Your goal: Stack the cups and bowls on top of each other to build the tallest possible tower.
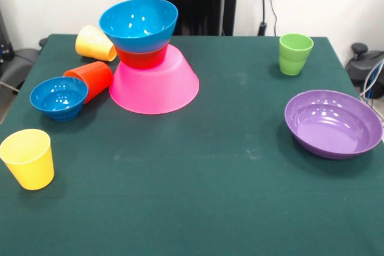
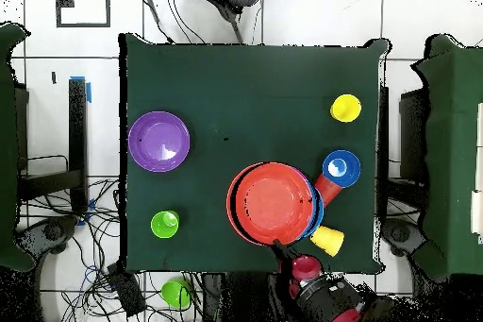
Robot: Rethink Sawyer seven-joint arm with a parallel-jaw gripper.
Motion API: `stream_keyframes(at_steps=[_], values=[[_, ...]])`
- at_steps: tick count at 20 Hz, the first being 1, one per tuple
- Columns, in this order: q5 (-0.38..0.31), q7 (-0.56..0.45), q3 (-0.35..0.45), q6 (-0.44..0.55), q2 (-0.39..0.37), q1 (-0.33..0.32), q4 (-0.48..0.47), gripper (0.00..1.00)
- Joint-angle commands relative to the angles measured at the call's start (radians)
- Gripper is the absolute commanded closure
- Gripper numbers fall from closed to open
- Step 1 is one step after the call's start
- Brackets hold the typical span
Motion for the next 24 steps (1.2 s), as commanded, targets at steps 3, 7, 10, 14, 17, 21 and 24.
stream_keyframes(at_steps=[3, 7, 10, 14, 17, 21, 24], values=[[-0.072, -0.238, 0.107, 0.062, -0.006, -0.02, 0.043, 1.0], [-0.073, -0.209, 0.115, 0.048, -0.028, -0.016, 0.036, 1.0], [-0.069, -0.226, 0.133, 0.057, -0.016, -0.033, 0.036, 1.0], [-0.072, -0.224, 0.146, 0.046, -0.023, -0.046, 0.038, 1.0], [-0.07, -0.208, 0.149, 0.033, -0.039, -0.046, 0.036, 1.0], [-0.055, -0.238, 0.165, 0.045, -0.036, -0.064, 0.043, 1.0], [-0.053, -0.257, 0.177, 0.056, -0.029, -0.073, 0.051, 1.0]])
